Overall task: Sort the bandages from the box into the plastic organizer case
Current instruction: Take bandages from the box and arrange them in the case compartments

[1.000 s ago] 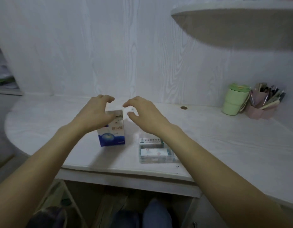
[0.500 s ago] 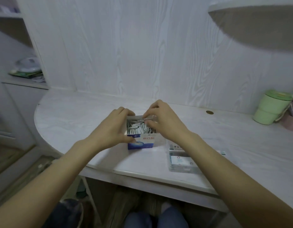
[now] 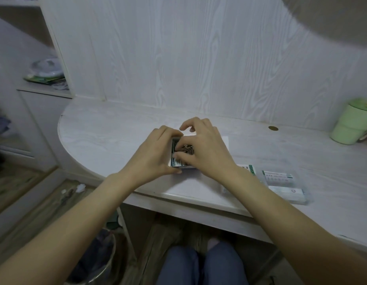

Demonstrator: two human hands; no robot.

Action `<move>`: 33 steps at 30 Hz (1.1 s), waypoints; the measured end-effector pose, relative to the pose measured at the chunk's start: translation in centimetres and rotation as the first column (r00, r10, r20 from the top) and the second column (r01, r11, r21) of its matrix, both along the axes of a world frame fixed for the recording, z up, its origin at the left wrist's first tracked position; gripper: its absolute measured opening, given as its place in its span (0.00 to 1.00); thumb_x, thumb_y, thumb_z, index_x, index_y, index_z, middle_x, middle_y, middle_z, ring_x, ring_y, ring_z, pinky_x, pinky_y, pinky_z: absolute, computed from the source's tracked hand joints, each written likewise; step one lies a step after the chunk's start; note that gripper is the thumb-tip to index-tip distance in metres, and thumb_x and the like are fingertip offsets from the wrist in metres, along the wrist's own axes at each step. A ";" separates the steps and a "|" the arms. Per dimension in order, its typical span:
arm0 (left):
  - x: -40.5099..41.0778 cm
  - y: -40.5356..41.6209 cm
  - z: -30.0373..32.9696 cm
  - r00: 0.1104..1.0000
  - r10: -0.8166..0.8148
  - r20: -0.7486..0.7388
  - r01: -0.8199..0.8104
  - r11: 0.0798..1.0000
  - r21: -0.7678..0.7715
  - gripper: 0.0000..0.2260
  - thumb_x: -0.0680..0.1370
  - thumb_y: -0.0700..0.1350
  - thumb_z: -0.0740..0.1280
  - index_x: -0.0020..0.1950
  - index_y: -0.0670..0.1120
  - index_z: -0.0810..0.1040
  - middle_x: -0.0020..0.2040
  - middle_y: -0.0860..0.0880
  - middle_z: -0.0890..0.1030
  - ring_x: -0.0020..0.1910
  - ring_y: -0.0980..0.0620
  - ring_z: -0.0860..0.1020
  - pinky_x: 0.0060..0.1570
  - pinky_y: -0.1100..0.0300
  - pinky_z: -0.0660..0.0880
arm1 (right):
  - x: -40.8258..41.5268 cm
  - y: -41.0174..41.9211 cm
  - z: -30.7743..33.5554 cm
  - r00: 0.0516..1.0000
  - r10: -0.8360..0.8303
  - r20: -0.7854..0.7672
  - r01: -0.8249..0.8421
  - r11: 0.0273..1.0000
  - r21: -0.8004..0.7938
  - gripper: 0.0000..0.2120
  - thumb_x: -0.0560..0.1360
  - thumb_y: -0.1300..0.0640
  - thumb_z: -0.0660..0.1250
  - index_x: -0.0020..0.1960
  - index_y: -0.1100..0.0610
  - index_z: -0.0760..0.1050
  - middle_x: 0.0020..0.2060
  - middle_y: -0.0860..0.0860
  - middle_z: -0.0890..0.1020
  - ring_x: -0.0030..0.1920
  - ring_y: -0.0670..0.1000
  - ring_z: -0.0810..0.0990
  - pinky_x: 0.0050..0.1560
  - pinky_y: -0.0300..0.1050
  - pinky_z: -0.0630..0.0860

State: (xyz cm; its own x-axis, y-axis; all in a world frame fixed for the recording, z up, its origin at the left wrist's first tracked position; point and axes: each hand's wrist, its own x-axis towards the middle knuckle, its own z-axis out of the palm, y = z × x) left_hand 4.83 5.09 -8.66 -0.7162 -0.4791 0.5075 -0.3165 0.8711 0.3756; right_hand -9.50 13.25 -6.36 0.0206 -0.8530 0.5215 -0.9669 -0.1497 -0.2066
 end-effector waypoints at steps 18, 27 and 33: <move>-0.2 -0.4 -0.1 1.000 -0.001 0.001 0.001 1.000 0.031 0.34 0.60 0.48 0.81 0.61 0.48 0.71 0.55 0.55 0.71 0.53 0.57 0.68 0.50 0.75 0.64 | 1.3 -0.4 0.3 0.989 -0.145 0.040 0.128 0.949 0.289 0.07 0.70 0.51 0.69 0.46 0.50 0.82 0.64 0.48 0.66 0.64 0.51 0.61 0.53 0.42 0.53; -0.2 -0.2 -0.2 1.000 0.002 -0.008 -0.001 1.000 0.019 0.32 0.61 0.46 0.80 0.61 0.47 0.71 0.54 0.55 0.70 0.52 0.57 0.68 0.50 0.73 0.64 | 2.8 -0.8 0.4 0.962 -0.269 0.042 0.249 0.932 0.263 0.07 0.69 0.58 0.68 0.46 0.53 0.81 0.59 0.49 0.70 0.60 0.52 0.64 0.50 0.43 0.55; -0.3 -0.4 -0.2 1.000 0.009 0.019 -0.008 1.000 -0.006 0.34 0.60 0.49 0.80 0.62 0.48 0.70 0.55 0.56 0.70 0.52 0.59 0.66 0.50 0.74 0.63 | 2.4 -1.0 0.2 0.952 -0.302 -0.042 0.303 0.923 0.235 0.10 0.73 0.60 0.63 0.52 0.57 0.79 0.60 0.51 0.71 0.60 0.54 0.66 0.54 0.44 0.60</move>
State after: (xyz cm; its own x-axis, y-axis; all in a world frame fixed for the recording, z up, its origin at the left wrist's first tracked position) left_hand 4.56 4.69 -8.88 -0.7219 -0.4822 0.4963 -0.3312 0.8705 0.3641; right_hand -7.07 12.28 -6.16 -0.2555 -0.9175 0.3049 -0.9597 0.2026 -0.1947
